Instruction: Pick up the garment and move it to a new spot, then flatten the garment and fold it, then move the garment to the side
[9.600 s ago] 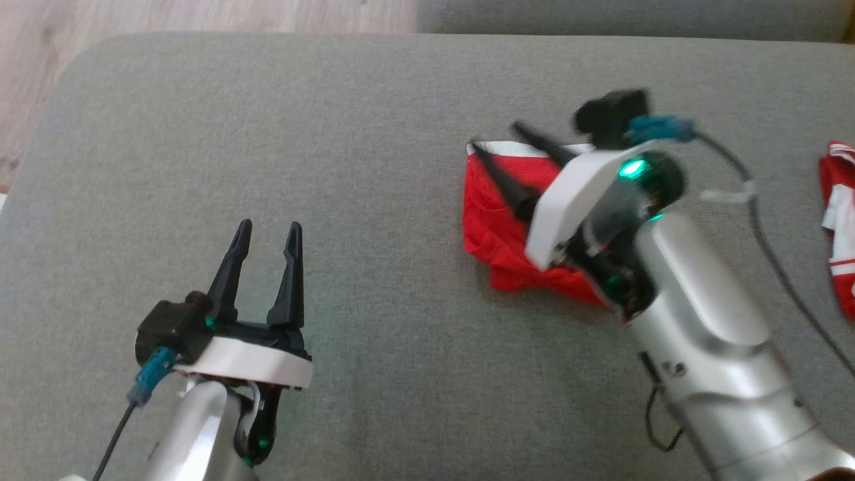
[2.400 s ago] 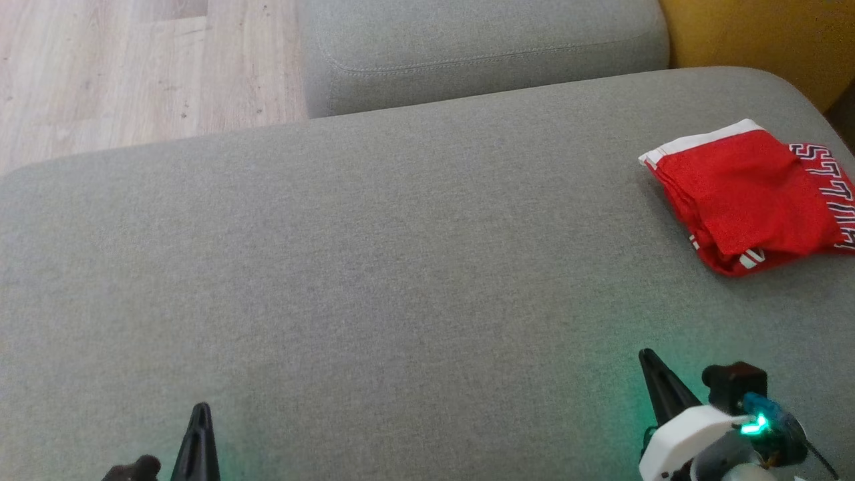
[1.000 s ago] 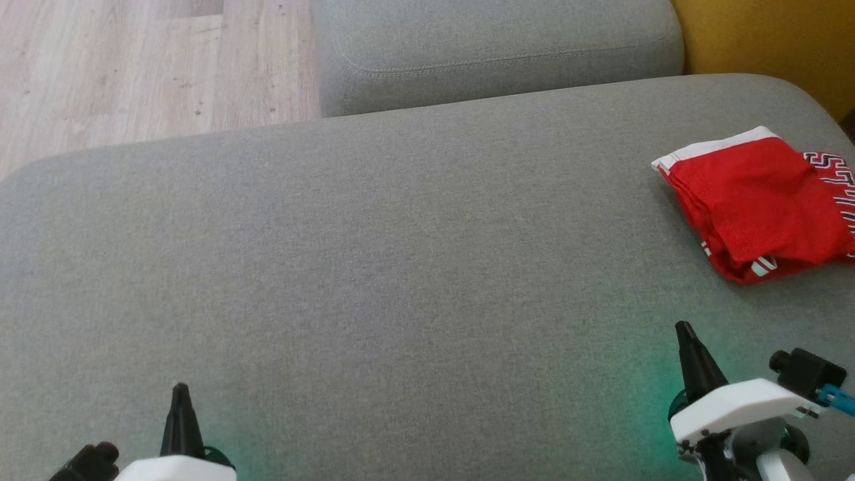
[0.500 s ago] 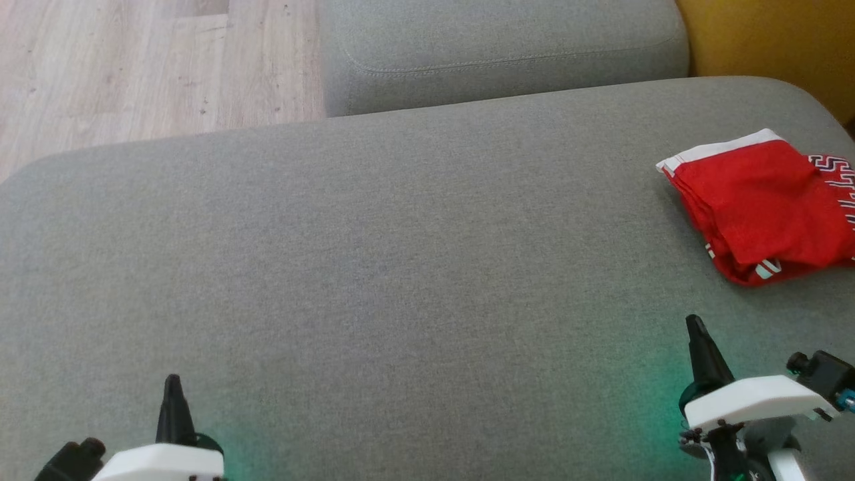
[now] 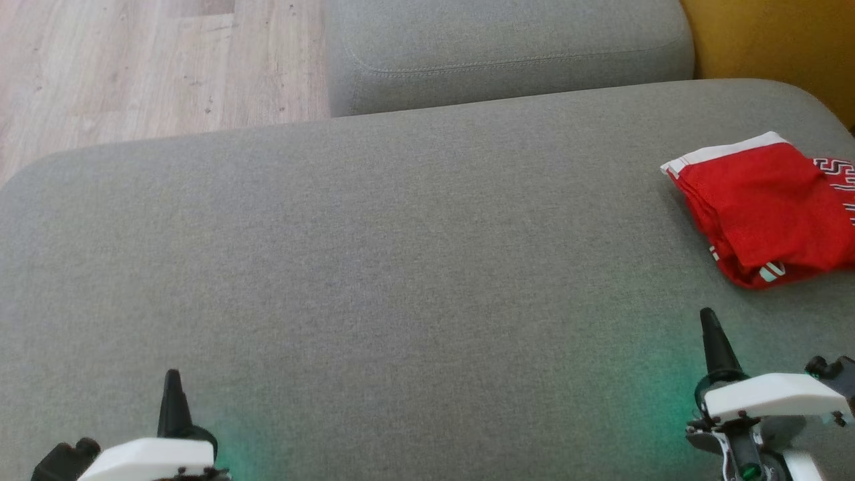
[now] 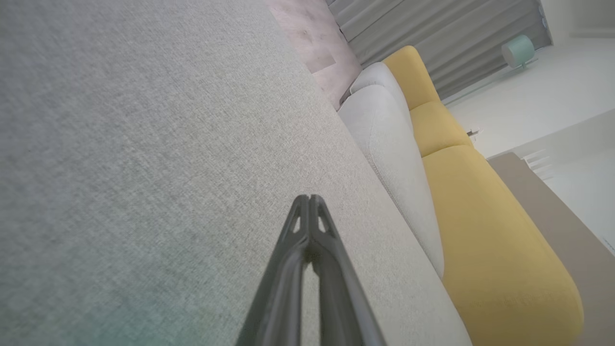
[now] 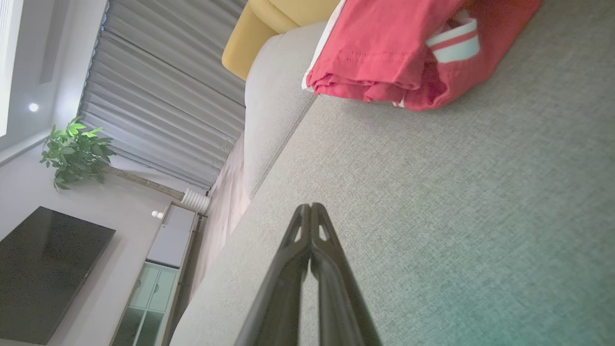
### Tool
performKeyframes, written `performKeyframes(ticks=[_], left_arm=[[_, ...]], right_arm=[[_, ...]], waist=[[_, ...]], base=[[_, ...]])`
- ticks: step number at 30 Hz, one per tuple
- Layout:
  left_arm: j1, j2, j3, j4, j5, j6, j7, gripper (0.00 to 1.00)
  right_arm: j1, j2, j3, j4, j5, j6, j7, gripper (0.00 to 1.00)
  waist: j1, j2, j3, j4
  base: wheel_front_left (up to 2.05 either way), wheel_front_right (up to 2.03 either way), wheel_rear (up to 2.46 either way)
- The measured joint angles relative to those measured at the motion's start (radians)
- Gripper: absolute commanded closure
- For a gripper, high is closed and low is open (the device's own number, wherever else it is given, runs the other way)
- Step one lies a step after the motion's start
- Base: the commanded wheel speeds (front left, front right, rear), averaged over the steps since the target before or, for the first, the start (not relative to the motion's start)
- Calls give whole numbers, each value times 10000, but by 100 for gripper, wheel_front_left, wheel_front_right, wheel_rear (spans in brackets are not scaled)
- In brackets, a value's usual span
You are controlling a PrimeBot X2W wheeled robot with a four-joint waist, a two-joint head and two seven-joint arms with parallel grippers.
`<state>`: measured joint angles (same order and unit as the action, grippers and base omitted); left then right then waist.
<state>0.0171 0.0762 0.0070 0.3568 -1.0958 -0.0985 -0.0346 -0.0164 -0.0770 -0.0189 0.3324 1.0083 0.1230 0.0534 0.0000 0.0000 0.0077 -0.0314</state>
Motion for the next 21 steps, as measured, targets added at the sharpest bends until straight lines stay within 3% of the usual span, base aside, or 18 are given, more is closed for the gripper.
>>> performKeyframes(ticks=[21], left_arm=[[-362,-134,291,-320,-2044,-84,591,100]], right_arm=[[-157,77,-483,-180,2380,-2,234,100]], waist=[[0,0,-19,129]], base=[[0,0,0]])
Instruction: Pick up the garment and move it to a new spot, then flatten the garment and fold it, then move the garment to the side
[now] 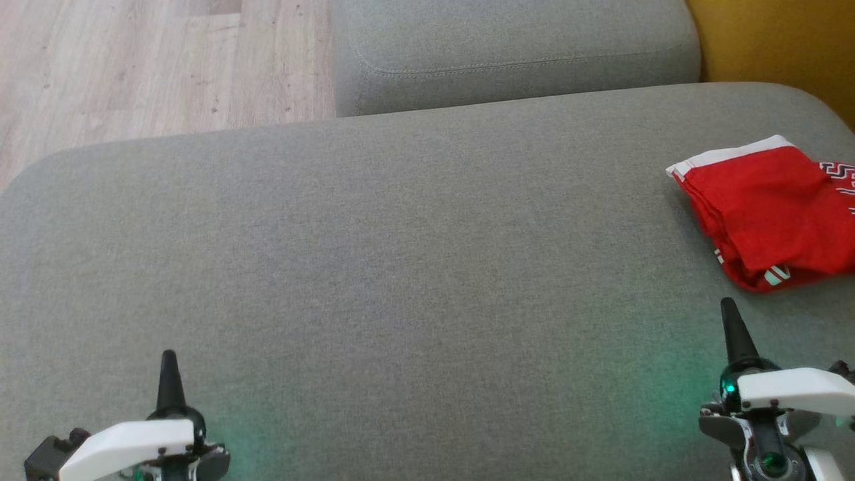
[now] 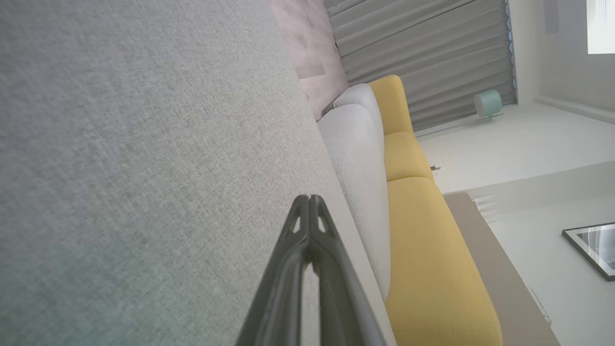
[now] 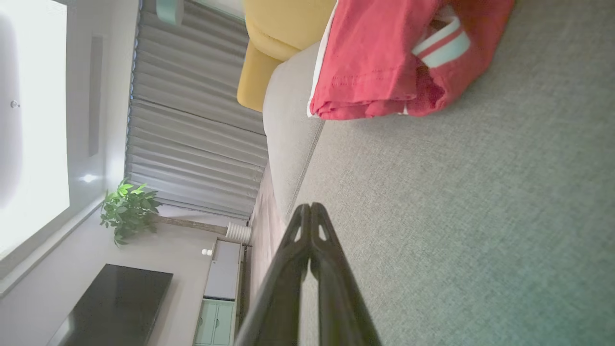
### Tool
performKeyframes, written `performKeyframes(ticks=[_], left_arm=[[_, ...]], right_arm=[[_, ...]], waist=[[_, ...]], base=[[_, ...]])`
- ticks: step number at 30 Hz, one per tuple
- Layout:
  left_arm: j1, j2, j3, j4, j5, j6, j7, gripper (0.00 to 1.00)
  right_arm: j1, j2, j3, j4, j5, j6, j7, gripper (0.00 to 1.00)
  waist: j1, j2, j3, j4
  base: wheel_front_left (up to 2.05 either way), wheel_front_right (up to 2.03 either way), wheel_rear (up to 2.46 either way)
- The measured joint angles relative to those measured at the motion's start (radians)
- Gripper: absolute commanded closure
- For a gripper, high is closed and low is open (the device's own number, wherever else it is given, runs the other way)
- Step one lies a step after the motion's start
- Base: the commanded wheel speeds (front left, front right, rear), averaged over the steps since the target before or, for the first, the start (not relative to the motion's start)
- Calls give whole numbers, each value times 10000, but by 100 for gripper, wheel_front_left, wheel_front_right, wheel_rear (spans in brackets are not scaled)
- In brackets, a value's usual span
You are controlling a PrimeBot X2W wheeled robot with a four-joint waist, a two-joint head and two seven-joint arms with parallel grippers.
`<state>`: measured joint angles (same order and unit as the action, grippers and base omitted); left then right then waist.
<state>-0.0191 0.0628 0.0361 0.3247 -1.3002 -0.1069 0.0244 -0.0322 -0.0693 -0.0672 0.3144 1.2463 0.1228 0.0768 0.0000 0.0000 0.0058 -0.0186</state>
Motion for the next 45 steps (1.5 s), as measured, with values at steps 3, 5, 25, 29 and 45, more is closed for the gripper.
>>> performKeyframes(ticks=[3,5,25,29,45], left_arm=[[-11,-25,23,-52,-305,-2,79,100],[-12,-42,44,-65,-493,-6,109,100],[-241,-134,322,-345,-2435,-123,681,100],[-311,-151,359,-393,-2832,-165,800,100],[-417,-173,401,-435,-3032,-167,815,100]], right_arm=[[-1,17,-59,-35,355,0,25,100],[-3,46,-86,-63,566,0,27,100],[-198,196,-504,-217,2846,0,247,100],[-199,221,-610,-263,3296,0,276,100],[-205,228,-671,-299,3553,2,307,100]], waist=[[0,0,-3,18],[0,0,-5,30],[0,0,-22,153],[0,0,-25,178],[0,0,-27,186]], base=[[0,0,0],[0,0,0],[0,0,0],[0,0,0],[0,0,0]])
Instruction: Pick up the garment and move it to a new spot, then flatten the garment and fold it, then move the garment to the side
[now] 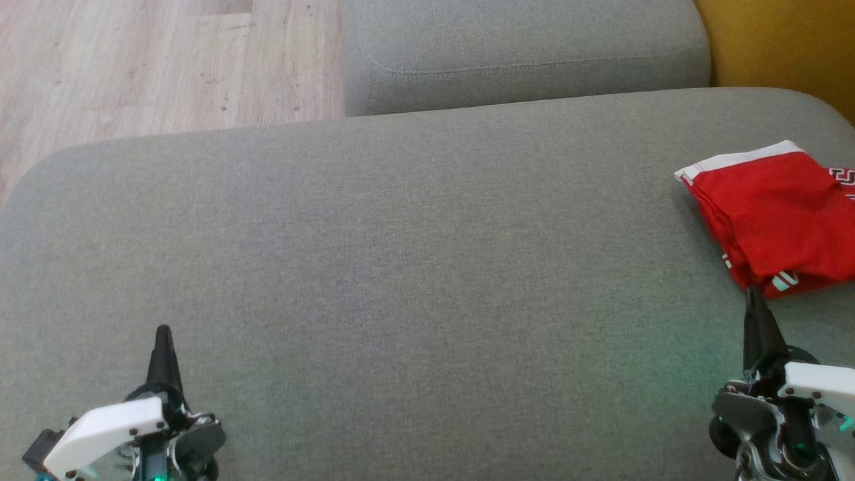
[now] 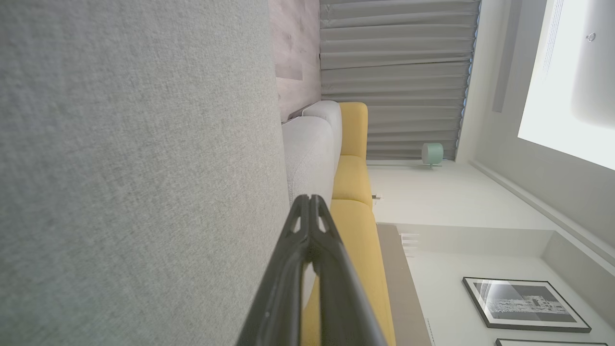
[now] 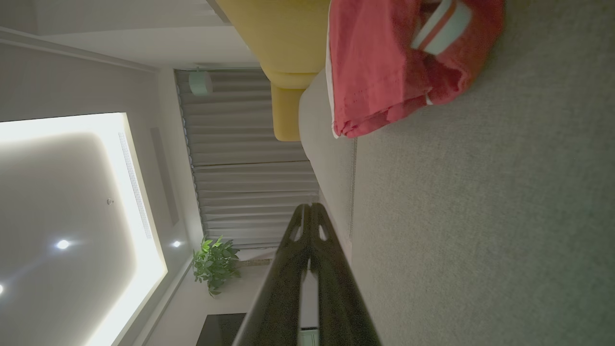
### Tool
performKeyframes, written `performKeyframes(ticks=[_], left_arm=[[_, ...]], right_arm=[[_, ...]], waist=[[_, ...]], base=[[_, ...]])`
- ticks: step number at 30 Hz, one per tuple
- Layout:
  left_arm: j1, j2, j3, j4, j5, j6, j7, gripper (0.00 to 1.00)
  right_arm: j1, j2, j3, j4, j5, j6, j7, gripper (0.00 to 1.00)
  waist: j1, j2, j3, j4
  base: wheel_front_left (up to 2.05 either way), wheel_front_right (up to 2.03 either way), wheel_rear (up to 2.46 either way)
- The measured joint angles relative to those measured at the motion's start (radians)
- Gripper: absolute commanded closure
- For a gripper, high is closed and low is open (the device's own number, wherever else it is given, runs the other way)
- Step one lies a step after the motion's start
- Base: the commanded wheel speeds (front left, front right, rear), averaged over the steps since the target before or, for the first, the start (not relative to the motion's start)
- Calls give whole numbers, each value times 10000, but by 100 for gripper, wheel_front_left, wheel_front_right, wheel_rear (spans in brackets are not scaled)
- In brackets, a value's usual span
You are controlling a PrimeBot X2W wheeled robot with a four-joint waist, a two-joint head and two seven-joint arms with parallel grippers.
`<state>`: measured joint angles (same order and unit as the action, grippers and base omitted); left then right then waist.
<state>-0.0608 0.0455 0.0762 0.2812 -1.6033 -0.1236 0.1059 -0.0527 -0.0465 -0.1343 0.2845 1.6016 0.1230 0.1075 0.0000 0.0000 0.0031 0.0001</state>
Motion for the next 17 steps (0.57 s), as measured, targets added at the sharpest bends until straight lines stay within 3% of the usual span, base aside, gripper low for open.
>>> performKeyframes(ticks=[17], left_arm=[[0,-4,4,0,0,0,0,100]], right_arm=[[0,0,0,-8,0,-2,0,100]], waist=[[0,0,0,-1]], base=[[0,0,0]])
